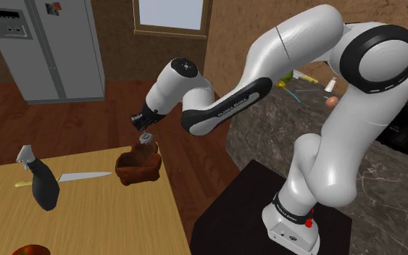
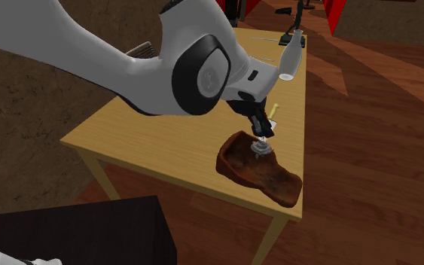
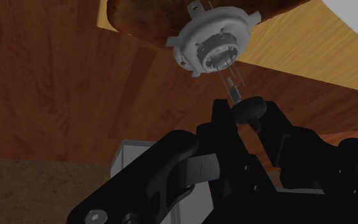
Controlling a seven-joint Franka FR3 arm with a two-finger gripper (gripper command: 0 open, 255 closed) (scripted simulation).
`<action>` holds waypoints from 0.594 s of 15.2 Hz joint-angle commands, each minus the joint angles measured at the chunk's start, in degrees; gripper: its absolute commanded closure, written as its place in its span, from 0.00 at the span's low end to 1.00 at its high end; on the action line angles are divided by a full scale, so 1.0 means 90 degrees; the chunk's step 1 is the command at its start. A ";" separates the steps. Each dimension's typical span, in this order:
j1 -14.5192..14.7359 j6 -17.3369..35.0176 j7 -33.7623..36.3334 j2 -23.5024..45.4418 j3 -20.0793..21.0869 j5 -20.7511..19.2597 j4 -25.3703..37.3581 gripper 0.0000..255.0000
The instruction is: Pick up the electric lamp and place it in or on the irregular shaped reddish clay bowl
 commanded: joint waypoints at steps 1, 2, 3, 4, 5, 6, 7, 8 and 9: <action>-0.0048 0.0087 -0.0233 0.0112 -0.0072 0.0140 0.0075 1.00; -0.0062 0.0163 -0.0149 0.0170 -0.0076 0.0055 0.0055 1.00; -0.0073 0.0238 -0.0061 0.0229 -0.0082 -0.0034 0.0036 1.00; -0.0083 0.0313 0.0031 0.0289 -0.0091 -0.0129 0.0019 1.00; -0.0091 0.0386 0.0127 0.0350 -0.0102 -0.0228 0.0005 1.00; -0.0097 0.0459 0.0229 0.0413 -0.0116 -0.0333 -0.0007 1.00; -0.0100 0.0531 0.0335 0.0477 -0.0133 -0.0442 -0.0016 1.00; -0.0101 0.0602 0.0446 0.0543 -0.0153 -0.0557 -0.0023 1.00; -0.0101 0.0672 0.0563 0.0610 -0.0175 -0.0678 -0.0028 1.00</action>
